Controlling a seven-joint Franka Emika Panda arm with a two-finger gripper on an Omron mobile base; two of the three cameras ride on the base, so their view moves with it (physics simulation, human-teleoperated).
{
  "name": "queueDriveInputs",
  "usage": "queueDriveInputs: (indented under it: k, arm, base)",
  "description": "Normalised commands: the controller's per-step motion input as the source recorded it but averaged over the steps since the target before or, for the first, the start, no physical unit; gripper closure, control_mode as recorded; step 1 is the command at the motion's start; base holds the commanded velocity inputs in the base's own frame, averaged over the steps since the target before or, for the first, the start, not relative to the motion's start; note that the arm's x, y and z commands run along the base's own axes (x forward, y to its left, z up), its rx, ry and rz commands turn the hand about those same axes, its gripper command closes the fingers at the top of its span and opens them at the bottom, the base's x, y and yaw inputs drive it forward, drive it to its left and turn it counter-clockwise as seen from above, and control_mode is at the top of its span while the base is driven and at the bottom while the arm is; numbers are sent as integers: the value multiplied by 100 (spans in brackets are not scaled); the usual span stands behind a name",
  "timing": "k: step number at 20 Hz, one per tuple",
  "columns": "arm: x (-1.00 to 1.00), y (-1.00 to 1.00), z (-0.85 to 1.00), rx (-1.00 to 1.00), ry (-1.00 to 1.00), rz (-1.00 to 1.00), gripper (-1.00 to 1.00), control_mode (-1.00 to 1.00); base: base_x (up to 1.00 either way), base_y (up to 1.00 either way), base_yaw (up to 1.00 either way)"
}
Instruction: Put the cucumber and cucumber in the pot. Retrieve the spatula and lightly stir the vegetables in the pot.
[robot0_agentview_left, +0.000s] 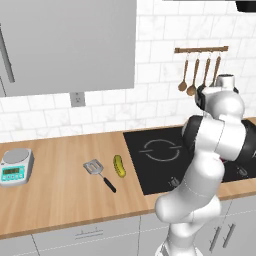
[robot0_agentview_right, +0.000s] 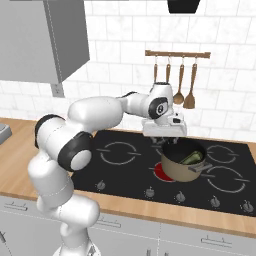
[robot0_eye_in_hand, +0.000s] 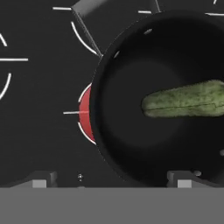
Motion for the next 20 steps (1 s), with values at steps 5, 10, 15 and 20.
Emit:
queueDriveInputs:
  k: [5, 10, 15, 20]
  arm:
    - [-11, 85, 1, 3, -3, 15, -100, -100]
    - [-23, 100, 2, 0, -1, 10, -100, -100]
    - [-31, 100, 0, 0, 0, 2, -100, -100]
    - [-13, 100, 0, 0, 0, 0, -100, -100]
  base:
    - [0, 0, 0]
    - [0, 0, 0]
    - [0, 0, 0]
    - [0, 0, 0]
